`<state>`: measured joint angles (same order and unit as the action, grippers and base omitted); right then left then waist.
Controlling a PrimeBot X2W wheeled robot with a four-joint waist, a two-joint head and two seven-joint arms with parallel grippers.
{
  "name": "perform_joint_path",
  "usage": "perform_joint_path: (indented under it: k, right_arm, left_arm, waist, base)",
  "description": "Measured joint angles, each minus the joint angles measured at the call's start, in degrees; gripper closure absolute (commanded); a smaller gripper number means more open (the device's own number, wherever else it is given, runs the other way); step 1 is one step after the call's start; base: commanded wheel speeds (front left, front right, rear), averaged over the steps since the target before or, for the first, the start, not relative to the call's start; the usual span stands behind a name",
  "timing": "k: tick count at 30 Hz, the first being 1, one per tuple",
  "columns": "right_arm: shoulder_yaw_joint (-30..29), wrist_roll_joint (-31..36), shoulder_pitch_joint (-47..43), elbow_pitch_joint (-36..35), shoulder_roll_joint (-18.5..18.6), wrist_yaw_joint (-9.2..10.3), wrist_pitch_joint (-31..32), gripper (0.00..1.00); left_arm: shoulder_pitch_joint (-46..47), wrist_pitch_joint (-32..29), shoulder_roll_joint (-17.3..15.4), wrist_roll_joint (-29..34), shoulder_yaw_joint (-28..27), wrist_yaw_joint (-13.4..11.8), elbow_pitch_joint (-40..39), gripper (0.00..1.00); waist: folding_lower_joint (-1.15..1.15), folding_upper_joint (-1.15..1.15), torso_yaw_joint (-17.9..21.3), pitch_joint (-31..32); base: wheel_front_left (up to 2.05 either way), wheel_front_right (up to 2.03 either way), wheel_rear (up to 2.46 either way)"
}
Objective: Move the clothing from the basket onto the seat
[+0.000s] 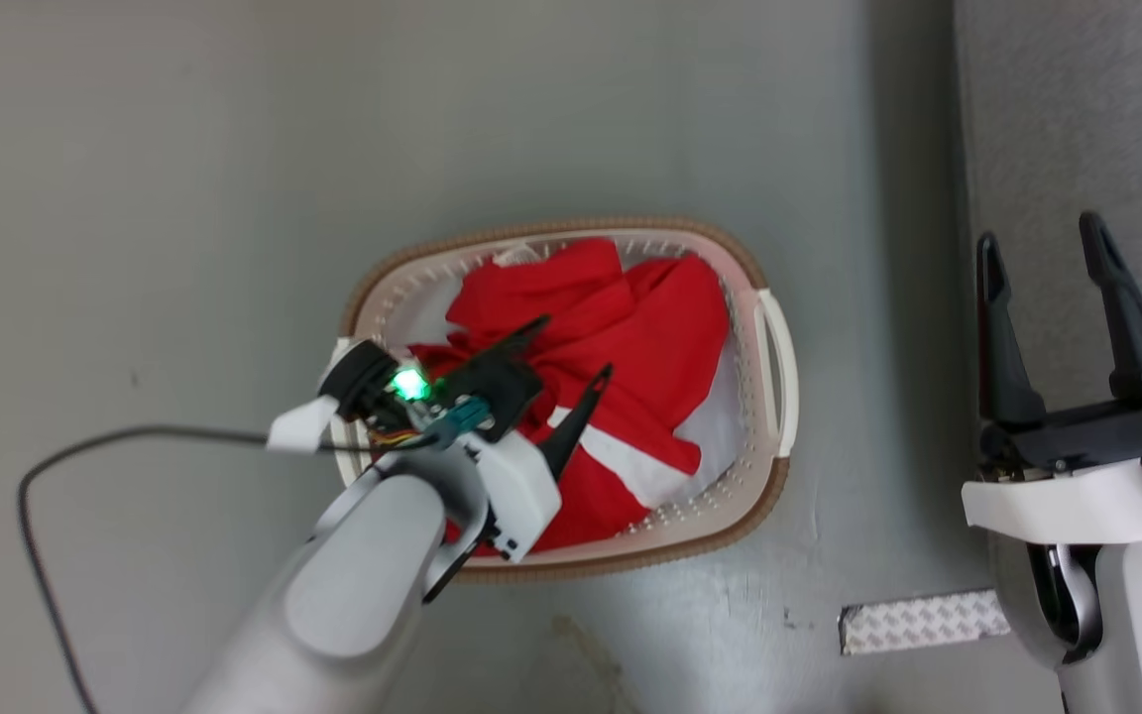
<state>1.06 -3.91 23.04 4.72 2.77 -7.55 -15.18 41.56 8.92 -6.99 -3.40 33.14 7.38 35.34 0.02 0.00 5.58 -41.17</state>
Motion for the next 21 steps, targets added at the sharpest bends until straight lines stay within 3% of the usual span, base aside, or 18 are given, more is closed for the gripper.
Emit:
perform_joint_path:
  k: [6,21]
  right_arm:
    - [0.4,0.4,1.7,-1.5,0.0,0.0,0.0,0.0]
    - [1.1,0.5,3.5,-3.7,0.0,0.0,0.0,0.0]
  left_arm:
    - [5.4,-2.5,0.3,-4.9,6.6,0.1,6.2,0.0]
    - [11.4,-4.0,-1.6,-18.1,13.8,0.1,15.9,0.0]
  waist:
    - [0.0,0.0,0.1,-5.2]
    - [-0.01,0.0,1.3,-11.9]
  base:
    - [0.0,0.0,0.0]
    - [0.0,0.0,0.0]
